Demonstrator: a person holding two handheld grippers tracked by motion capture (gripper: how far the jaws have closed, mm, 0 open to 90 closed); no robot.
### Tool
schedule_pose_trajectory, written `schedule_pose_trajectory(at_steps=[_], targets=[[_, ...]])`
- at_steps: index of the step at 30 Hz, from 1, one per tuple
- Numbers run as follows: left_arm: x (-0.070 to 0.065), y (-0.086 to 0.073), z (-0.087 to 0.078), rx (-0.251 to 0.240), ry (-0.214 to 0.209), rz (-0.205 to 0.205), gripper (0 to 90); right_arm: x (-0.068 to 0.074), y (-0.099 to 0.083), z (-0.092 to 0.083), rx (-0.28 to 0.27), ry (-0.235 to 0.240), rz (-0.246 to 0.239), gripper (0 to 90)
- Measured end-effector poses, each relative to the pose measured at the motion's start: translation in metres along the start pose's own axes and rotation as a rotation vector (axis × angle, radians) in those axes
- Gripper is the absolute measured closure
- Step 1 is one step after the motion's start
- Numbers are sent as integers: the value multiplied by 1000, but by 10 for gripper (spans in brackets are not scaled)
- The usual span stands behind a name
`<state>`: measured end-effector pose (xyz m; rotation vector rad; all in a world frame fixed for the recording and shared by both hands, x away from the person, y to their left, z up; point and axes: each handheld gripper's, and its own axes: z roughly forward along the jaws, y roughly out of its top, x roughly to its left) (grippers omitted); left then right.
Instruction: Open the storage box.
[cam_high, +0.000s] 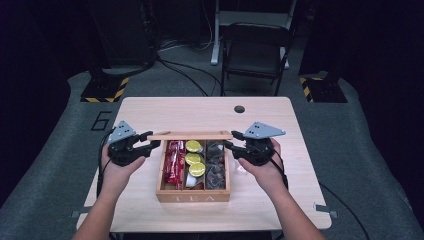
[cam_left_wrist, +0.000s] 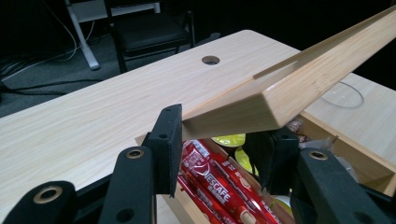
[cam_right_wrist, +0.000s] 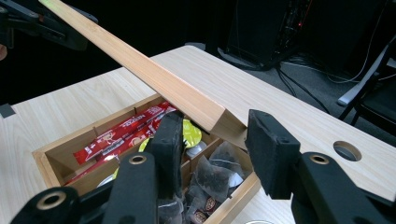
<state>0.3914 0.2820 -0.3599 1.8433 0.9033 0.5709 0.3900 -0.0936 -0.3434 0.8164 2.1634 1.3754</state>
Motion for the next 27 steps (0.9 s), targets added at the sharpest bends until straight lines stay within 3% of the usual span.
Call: schedule_pose_trajectory(at_steps=[6,17,22,27], targets=[[3,-1,2,-19,-2,-20,567,-2,1,2,-14,-3,5,562],[4,-2,2,-19,-16,-12,572,-2,-2,3,-37,-7,23,556],[5,-2,3,-29,-17,-18,570,0,-6,1,-55,-5,59,544],[6,-2,3,-29,-21,-21,569,3,-10,-2,-56,-11,56,530]])
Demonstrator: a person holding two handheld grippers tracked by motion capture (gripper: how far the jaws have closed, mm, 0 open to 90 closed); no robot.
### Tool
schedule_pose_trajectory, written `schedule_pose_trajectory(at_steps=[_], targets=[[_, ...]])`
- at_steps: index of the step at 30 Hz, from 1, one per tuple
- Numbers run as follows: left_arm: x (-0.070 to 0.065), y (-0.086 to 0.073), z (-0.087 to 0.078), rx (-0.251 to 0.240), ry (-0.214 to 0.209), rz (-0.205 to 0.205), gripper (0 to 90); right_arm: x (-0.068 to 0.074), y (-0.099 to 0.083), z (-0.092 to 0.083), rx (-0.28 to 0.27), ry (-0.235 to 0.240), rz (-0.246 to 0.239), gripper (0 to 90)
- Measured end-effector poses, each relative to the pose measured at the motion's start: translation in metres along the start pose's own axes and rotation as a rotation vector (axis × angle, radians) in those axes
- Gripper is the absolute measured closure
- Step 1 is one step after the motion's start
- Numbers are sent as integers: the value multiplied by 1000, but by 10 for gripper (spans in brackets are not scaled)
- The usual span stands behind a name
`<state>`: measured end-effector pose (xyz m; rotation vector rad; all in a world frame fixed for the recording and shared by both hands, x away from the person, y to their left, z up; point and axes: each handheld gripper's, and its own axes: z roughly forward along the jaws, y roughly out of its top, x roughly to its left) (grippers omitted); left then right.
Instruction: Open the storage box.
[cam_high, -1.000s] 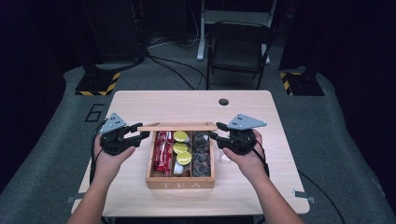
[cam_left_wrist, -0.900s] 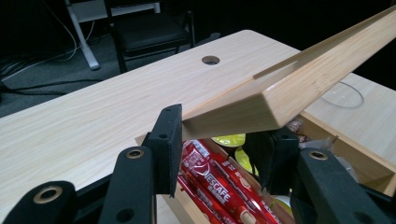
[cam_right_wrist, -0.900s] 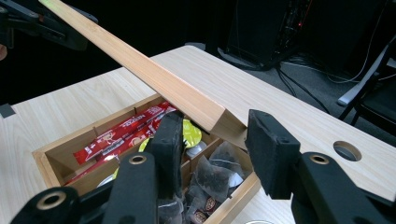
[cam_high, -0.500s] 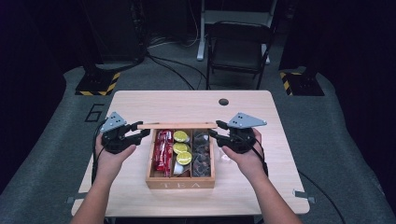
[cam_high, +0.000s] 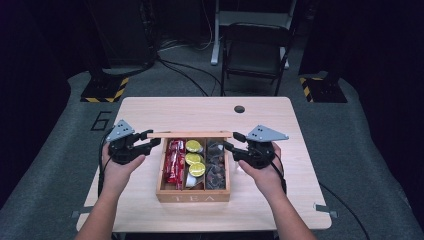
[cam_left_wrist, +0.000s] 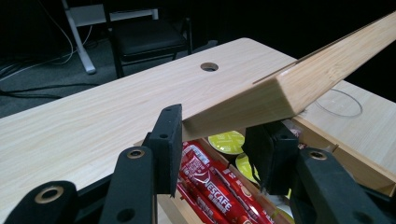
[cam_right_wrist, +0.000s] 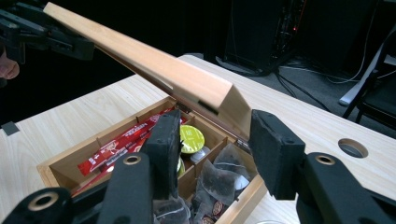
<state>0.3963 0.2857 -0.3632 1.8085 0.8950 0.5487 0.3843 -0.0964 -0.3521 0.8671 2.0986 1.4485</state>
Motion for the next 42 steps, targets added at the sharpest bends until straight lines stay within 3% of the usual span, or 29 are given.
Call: schedule_pose_trajectory(at_steps=[4,10,16,22,29,32,42], targets=[[1,0,0,-4,-4,-6,567,2,-4,-3,-2,-5,12,531],[0,0,0,-3,-3,-10,567,6,-15,-9,11,-13,-15,525],[0,-1,0,-3,-2,-14,567,7,-29,-8,36,7,-1,505],[0,-1,0,-5,-2,-16,566,7,-46,-1,43,10,28,487],[-1,-2,0,-5,-4,-17,565,9,-62,11,86,29,17,513],[0,-2,0,-7,-6,-18,565,13,-70,18,128,38,22,512],[0,-3,0,-10,-8,-25,562,22,-81,31,162,62,10,532]])
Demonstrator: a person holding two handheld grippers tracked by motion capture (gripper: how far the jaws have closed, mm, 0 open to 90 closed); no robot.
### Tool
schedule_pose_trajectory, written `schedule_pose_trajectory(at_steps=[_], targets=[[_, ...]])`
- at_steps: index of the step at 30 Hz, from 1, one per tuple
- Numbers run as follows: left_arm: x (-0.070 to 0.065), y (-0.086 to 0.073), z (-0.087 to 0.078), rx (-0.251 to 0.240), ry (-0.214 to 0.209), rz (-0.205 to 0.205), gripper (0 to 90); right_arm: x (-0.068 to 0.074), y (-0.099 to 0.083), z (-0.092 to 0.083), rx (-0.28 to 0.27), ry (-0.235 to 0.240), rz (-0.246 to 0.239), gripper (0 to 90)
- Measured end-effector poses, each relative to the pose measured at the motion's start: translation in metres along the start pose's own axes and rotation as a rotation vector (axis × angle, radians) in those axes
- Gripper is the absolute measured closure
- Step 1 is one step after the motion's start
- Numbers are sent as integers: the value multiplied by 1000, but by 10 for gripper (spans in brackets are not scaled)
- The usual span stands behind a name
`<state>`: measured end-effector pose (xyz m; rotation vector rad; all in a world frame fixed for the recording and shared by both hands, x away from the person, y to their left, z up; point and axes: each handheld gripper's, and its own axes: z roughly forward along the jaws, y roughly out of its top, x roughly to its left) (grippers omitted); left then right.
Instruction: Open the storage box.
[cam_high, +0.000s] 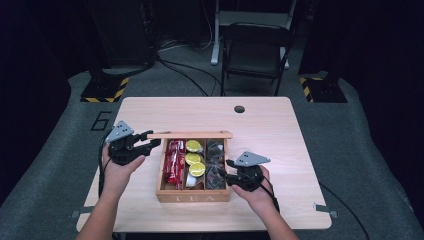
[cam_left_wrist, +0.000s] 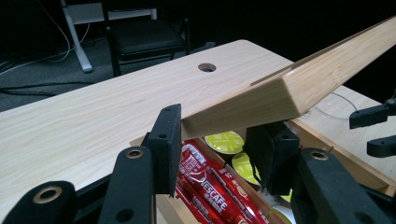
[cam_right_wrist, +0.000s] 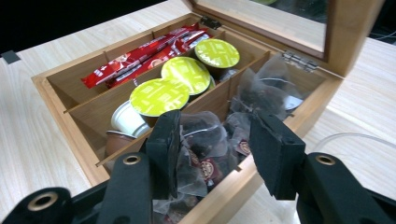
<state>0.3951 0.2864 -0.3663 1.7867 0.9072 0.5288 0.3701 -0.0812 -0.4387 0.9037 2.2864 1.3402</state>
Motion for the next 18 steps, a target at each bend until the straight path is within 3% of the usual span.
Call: schedule_pose_trajectory(at_steps=[9,18], targets=[[0,0,0,0,0,-2,562,6,-2,7,12,24,-31,533],[0,-1,0,-1,-1,-6,560,11,-3,11,21,41,-29,533]])
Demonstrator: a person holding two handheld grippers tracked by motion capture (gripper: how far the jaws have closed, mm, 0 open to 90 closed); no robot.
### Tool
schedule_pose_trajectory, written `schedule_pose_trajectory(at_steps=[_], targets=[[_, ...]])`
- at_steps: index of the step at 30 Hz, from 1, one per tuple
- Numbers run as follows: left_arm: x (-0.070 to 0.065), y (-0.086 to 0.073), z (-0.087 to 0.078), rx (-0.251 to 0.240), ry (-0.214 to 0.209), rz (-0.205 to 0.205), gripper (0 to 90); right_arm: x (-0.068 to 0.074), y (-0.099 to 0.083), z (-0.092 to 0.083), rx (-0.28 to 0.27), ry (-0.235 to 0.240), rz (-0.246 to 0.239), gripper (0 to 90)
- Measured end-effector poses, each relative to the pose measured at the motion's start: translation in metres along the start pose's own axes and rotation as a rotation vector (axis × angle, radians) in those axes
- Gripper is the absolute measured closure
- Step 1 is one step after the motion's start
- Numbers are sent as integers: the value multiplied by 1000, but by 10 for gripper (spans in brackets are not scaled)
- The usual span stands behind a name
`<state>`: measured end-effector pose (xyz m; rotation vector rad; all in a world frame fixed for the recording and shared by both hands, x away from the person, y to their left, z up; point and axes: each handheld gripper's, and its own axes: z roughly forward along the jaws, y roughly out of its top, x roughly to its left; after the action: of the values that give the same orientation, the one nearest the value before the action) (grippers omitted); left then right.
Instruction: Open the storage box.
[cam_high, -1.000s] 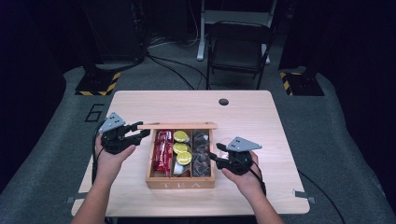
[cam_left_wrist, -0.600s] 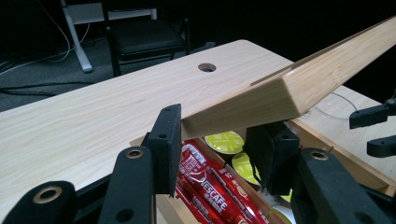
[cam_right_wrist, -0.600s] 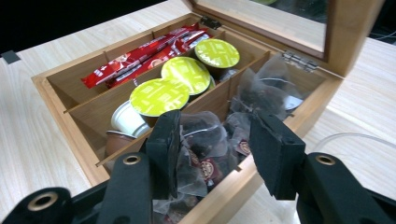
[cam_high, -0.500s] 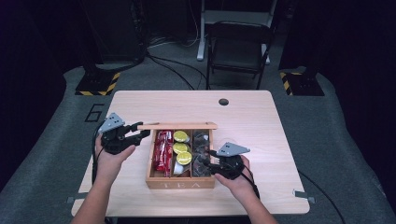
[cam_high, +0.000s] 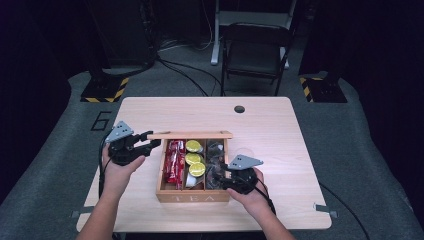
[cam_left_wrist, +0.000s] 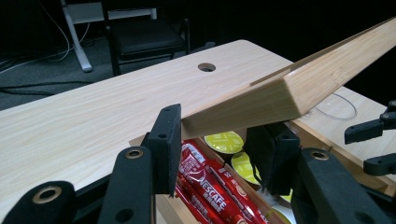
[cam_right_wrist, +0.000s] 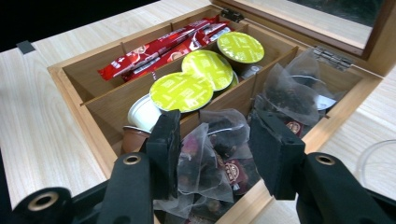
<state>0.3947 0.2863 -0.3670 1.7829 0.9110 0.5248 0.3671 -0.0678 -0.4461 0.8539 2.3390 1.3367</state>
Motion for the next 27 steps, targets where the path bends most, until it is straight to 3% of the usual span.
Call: schedule_pose_trajectory(at_steps=[19,27], targets=[[0,0,0,2,0,-2,560,9,-1,11,37,49,-33,560],[-1,-1,-1,6,-1,1,560,11,-1,17,54,41,-41,577]])
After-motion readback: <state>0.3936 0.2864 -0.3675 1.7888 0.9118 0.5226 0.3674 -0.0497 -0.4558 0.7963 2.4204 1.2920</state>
